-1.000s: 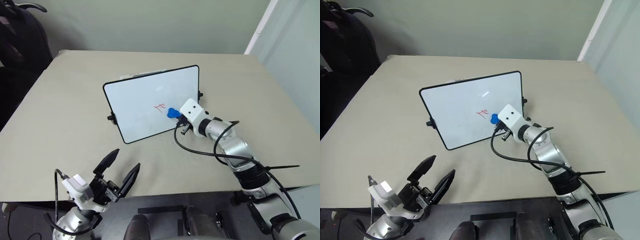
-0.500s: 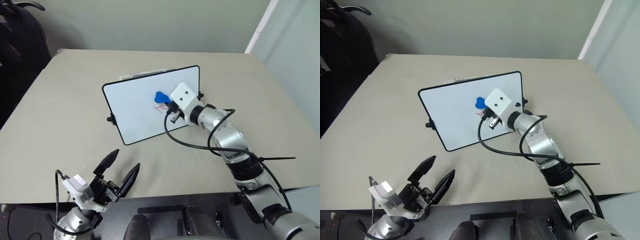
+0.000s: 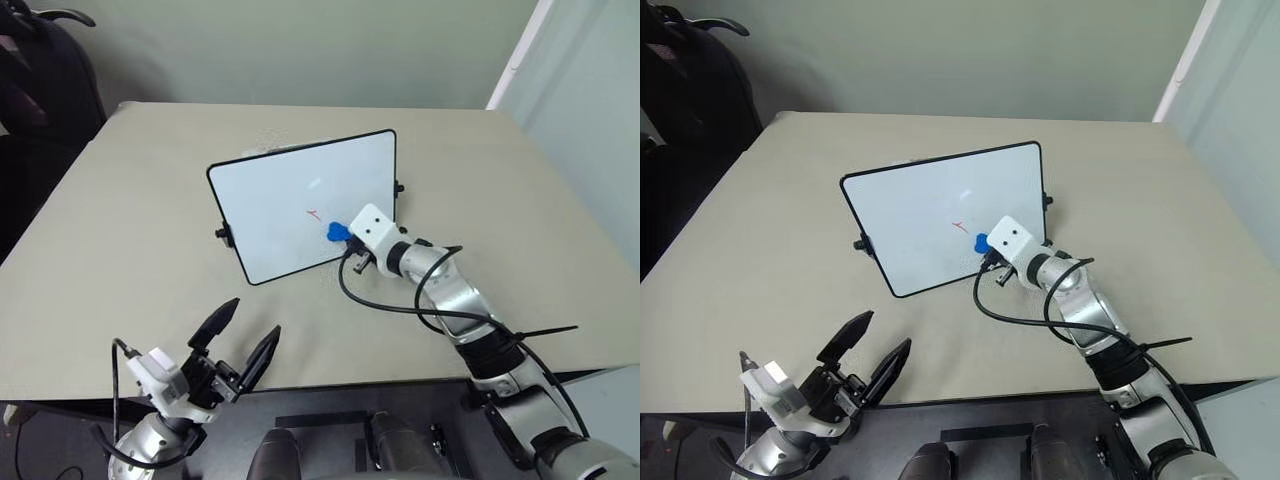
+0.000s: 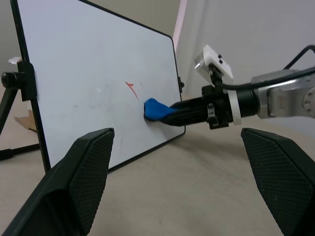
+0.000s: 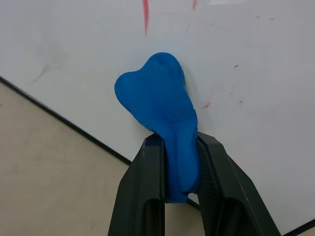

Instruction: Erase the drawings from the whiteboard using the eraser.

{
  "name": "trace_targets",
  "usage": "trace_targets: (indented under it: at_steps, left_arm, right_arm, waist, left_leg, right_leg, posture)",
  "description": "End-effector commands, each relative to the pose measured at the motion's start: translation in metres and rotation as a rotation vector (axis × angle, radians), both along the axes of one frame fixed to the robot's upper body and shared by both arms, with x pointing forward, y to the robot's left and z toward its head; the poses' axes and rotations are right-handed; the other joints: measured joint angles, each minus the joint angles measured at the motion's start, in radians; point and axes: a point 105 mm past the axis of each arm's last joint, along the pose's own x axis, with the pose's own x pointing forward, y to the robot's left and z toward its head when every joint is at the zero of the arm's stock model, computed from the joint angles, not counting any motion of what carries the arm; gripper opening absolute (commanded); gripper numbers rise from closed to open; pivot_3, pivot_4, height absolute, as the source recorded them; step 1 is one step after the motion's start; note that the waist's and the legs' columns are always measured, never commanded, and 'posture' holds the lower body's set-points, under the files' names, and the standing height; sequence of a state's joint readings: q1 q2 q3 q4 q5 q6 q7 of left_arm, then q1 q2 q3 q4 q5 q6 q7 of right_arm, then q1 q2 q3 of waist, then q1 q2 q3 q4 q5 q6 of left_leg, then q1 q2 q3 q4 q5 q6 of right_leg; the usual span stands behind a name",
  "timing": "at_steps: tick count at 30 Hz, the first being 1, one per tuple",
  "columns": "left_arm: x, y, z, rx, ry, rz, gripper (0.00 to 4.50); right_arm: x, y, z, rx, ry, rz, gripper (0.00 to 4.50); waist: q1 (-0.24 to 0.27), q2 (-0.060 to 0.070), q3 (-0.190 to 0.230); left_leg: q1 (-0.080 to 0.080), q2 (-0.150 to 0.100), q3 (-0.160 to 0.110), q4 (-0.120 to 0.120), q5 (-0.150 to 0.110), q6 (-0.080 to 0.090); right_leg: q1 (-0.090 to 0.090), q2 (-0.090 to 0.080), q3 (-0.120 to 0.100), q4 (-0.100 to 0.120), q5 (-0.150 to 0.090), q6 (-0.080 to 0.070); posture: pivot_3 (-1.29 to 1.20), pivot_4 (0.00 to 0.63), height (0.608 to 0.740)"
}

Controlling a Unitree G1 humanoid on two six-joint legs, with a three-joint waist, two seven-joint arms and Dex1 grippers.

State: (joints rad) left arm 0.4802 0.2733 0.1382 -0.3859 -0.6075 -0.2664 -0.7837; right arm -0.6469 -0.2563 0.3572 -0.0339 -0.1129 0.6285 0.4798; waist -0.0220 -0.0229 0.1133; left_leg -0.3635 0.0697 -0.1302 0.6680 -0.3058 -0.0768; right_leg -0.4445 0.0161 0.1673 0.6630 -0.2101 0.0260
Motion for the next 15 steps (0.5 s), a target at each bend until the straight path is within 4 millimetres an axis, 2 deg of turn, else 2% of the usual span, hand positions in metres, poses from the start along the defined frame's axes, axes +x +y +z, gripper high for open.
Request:
trace_targets:
  at_steps: [1,4,7,10,15]
  left_arm:
    - [-0.001,-0.001,0.004,-0.008,-0.020,-0.005,4.50]
    - [-0.001,-0.001,0.005,-0.009,-0.021,-0.004,4.50]
    - [-0.001,-0.001,0.006,-0.010,-0.022,-0.002,4.50]
    - [-0.001,0.000,0.006,-0.010,-0.022,-0.001,4.50]
    - [-0.001,-0.001,0.006,-0.010,-0.023,-0.003,4.50]
  right_arm:
    - [0.003,0.010,0.058,0.085,-0.152,0.011,0.55]
    - [0.007,0.010,0.072,0.095,-0.189,0.001,0.55]
    - [0.007,0.010,0.073,0.088,-0.198,0.003,0.55]
    - [0.006,0.009,0.058,0.066,-0.164,0.001,0.55]
    - [0.002,0.000,0.021,0.027,-0.077,0.002,0.55]
  waist:
    - [-0.003,0.000,0.000]
    - [-0.003,0.000,0.000]
    - [-0.001,0.000,0.000]
    - [-0.001,0.000,0.000]
    - [0.002,0.000,0.000]
  left_leg:
    - [0.000,0.000,0.000,0.000,0.000,0.000]
    - [-0.002,0.000,0.000,-0.002,0.000,0.000]
    - [-0.002,0.000,0.000,-0.002,0.000,0.000]
    - [-0.003,0.000,0.000,-0.002,0.000,0.000]
    - [-0.002,0.000,0.000,-0.001,0.000,0.000]
  right_leg:
    - [-0.001,0.000,0.000,0.000,0.000,0.000]
    - [-0.003,0.000,0.000,0.001,0.000,0.000]
    - [-0.003,0.000,0.000,0.000,-0.001,0.001]
    - [-0.004,0.000,0.000,-0.001,-0.001,0.001]
    - [-0.002,0.000,0.000,-0.001,-0.001,0.001]
  posture:
    - [0.00,0.150,0.740]
    - [0.00,0.150,0.740]
    - [0.00,0.150,0.740]
    - [0.00,0.150,0.740]
    - [0.00,0.150,0.740]
